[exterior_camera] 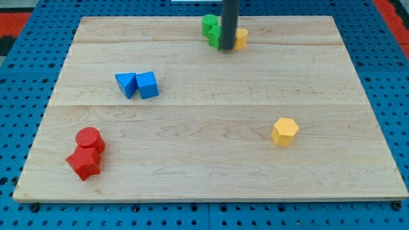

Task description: Move the yellow heart towards top right

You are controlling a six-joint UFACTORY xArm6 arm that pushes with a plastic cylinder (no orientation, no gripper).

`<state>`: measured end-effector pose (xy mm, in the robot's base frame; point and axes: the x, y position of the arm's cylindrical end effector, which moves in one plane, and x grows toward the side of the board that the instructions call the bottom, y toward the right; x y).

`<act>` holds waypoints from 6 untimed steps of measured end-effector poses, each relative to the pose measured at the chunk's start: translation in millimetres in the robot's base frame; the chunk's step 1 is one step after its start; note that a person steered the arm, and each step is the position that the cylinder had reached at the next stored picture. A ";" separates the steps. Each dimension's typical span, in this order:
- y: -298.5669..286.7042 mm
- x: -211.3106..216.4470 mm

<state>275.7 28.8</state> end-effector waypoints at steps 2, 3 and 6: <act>53.3 -20.9; 61.9 -10.3; 126.4 -22.8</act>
